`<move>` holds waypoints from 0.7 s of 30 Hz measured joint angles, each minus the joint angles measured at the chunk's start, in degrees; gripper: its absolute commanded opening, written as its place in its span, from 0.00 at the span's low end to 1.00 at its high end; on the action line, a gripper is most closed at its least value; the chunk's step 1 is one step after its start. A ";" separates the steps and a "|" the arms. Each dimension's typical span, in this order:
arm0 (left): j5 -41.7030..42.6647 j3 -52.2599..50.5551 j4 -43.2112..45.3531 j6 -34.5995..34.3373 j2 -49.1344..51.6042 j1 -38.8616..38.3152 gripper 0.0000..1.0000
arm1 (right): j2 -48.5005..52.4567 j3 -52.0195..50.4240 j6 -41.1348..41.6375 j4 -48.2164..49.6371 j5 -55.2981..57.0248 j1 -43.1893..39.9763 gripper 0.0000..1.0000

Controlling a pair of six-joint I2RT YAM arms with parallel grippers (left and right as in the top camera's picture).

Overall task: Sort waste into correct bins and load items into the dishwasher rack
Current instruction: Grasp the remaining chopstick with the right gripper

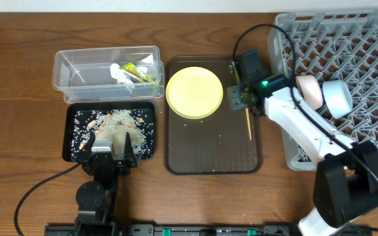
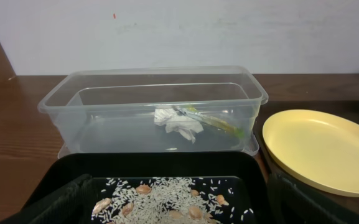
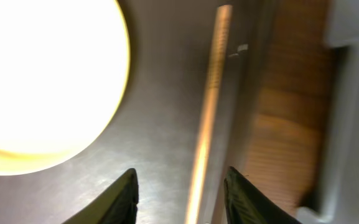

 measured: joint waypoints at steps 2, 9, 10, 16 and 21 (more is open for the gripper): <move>0.00 0.00 -0.02 0.00 0.00 0.00 0.90 | 1.70 0.00 1.55 0.00 -0.17 0.22 0.32; 0.00 0.00 -0.02 0.00 0.00 0.00 0.90 | 11.85 -0.42 5.92 0.37 2.82 0.00 0.25; 0.00 0.00 -0.04 0.00 0.00 0.00 0.90 | 11.78 -0.22 6.27 0.66 2.99 0.00 0.24; 0.00 0.00 -0.02 0.00 0.00 0.00 0.90 | 12.02 -0.26 7.23 0.04 3.08 0.00 0.22; 0.00 0.00 -0.02 0.00 0.00 0.00 0.90 | 11.85 -0.26 7.52 -0.52 3.26 0.00 0.32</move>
